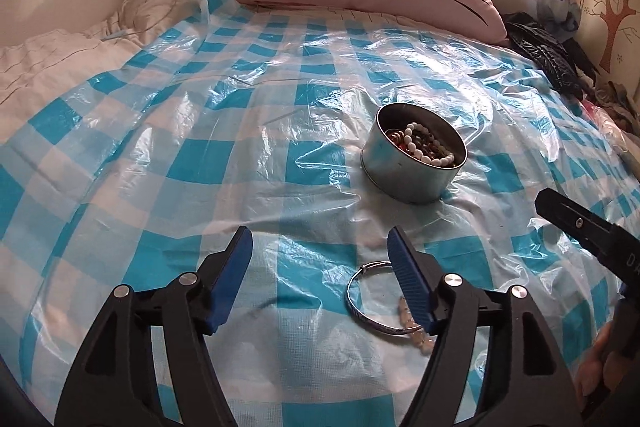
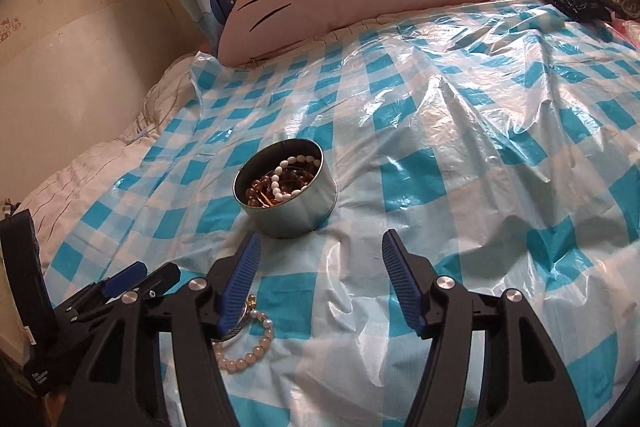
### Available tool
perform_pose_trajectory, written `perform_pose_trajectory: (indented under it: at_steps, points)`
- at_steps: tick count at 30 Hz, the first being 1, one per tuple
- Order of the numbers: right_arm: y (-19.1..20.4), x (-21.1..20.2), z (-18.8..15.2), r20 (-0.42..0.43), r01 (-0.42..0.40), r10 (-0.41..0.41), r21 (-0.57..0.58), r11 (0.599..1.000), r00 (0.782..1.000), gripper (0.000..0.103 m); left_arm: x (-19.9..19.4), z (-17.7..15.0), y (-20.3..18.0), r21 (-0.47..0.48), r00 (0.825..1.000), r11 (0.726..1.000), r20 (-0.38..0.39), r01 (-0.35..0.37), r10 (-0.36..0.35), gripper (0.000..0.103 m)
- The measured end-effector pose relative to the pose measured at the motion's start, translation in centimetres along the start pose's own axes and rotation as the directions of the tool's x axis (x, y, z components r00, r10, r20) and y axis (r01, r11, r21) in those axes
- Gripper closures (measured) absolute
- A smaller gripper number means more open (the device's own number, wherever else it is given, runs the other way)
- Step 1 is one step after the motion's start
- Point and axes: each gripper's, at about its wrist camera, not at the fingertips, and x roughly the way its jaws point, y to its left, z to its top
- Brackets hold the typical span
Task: Organize jewelry
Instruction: 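Move both tools toward the silver bangle and pale pink bead bracelet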
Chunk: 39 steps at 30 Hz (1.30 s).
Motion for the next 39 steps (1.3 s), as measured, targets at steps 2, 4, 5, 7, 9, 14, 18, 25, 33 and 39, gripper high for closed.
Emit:
perform_pose_trajectory:
  at_steps: [2,4,5,7,9,14,18,25,33,39]
  points:
    - [0.3,0.1,0.0,0.001,0.009,-0.009,-0.016,1.0,1.0,0.04,-0.2,0.0,0.0,0.003,1.0,1.0,0.004,-0.009,0.009,0.035]
    - [0.5,0.3,0.0,-0.006,0.018,-0.018,-0.027,0.999,1.0,0.039,-0.2,0.0,-0.2,0.014,1.0,1.0,0.008,-0.015,0.015,0.034]
    - [0.6,0.4,0.0,-0.01,0.021,-0.021,-0.029,0.999,1.0,0.039,-0.3,0.0,-0.4,0.024,1.0,1.0,0.011,-0.02,0.02,0.033]
    - [0.6,0.5,0.0,-0.013,0.026,-0.027,-0.029,0.999,1.0,0.037,-0.3,0.0,-0.9,0.047,1.0,0.999,0.016,-0.028,0.027,0.032]
    - [0.5,0.5,0.0,-0.014,0.031,-0.031,-0.028,0.999,0.999,0.033,-0.3,0.0,-1.3,0.067,1.0,0.997,0.016,-0.026,0.025,0.031]
    - [0.5,0.9,0.0,-0.026,0.045,-0.046,-0.033,0.998,0.999,0.033,0.0,0.1,-0.9,0.042,1.0,0.999,0.0,-0.005,0.005,0.031]
    - [0.8,1.4,-0.2,-0.05,0.071,-0.073,-0.051,0.996,0.996,0.032,0.3,0.3,1.0,-0.044,1.0,0.999,-0.007,0.01,-0.01,0.031]
    - [3.5,4.1,-1.9,-0.177,0.098,-0.136,-0.207,0.973,0.975,0.029,0.4,0.3,2.3,-0.096,1.0,0.995,0.006,-0.001,0.002,0.031]
    - [5.9,5.9,-4.4,-0.201,0.219,-0.327,-0.425,0.878,0.923,0.02,0.1,0.4,1.7,-0.064,1.0,0.998,0.016,-0.007,0.008,0.031]
    - [1.3,4.9,-2.4,-0.147,0.428,-0.484,-0.298,0.853,0.863,0.016,0.0,0.1,-1.2,0.085,1.0,0.996,0.02,-0.002,0.0,0.031]
